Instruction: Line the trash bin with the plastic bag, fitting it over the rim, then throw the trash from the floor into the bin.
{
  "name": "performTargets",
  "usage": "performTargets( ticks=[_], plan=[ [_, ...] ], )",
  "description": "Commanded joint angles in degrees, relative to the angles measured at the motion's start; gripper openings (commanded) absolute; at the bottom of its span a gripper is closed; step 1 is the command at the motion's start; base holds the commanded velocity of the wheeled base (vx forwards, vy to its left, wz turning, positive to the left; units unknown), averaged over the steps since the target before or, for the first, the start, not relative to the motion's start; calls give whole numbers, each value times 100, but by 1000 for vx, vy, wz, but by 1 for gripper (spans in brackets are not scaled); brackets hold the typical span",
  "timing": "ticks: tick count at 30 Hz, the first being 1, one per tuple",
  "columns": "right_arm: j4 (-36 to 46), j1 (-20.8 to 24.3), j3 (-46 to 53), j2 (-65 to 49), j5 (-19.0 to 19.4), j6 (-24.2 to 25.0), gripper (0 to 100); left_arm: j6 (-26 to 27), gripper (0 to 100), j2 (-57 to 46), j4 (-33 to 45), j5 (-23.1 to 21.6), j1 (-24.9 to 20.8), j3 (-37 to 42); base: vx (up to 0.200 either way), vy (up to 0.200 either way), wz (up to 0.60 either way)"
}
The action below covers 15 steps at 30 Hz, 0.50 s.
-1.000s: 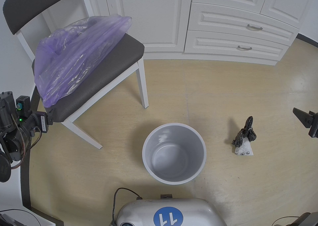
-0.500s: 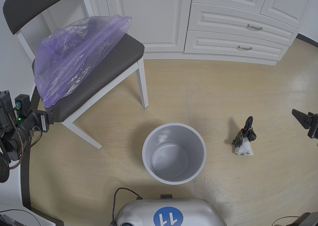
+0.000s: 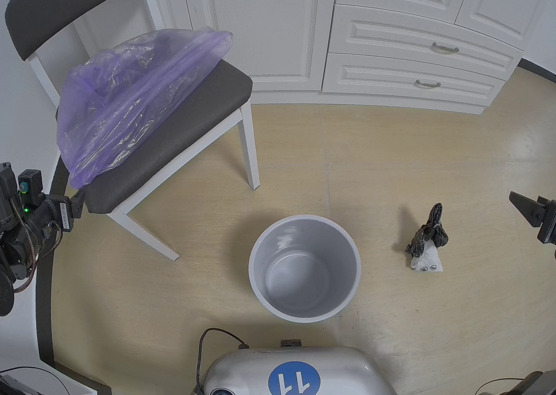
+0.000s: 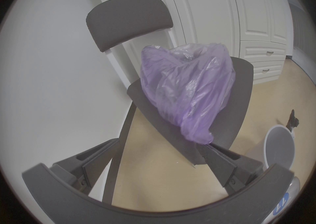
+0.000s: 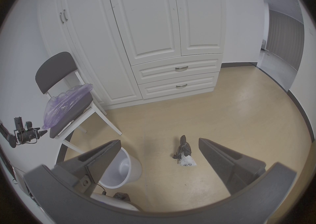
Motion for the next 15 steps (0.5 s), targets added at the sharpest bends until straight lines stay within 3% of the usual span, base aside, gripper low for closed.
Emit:
performTargets(
  ticks=[1,7,11,15],
  plan=[
    [-2,52,15,-15,-1,10,100,8,100,-134,-3,-31,306,133,0,0,0],
    [-10,114,15,-24,-1,150,100,8,100,-248,-3,-172,614,248,0,0,0],
    [-2,140,15,-24,-1,150,100,-1,100,-459,6,-717,851,362,0,0,0],
    [-2,175,24,-24,-1,150,100,-10,100,-617,59,-945,807,362,0,0,0]
  ],
)
